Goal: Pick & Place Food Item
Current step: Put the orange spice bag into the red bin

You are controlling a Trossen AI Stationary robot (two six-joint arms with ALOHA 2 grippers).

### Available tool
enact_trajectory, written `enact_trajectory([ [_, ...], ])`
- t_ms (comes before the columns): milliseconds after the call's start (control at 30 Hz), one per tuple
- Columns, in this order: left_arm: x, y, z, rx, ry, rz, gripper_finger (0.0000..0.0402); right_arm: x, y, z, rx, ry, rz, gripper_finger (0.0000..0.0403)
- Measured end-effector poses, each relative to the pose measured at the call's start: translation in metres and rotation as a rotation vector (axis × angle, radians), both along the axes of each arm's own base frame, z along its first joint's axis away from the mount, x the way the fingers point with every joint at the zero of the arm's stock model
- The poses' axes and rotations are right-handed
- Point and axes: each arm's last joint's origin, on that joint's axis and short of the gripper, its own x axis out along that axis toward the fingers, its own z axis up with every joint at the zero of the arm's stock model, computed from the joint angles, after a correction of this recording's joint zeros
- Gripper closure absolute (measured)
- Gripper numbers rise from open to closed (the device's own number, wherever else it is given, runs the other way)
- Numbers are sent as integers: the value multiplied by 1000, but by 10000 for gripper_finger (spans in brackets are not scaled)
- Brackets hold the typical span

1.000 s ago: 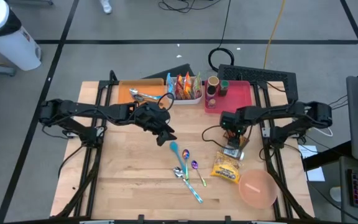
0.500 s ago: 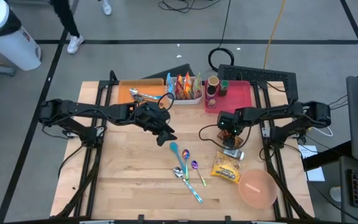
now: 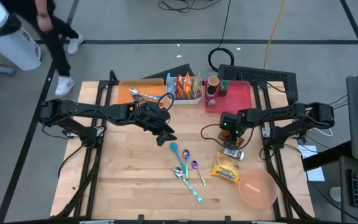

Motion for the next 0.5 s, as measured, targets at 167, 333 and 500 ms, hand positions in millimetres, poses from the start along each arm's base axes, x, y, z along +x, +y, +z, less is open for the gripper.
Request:
enact_trajectory([
  [167, 0, 0, 1, -4, -8, 3, 160, -2, 0, 6, -13, -33, 0, 242],
  [333, 3, 0, 4, -2, -54, 2, 160, -3, 0, 12, -27, -70, -1, 270],
  [500, 3, 0, 5, -3, -60, 1, 160, -4, 0, 16, -36, -87, -1, 295],
])
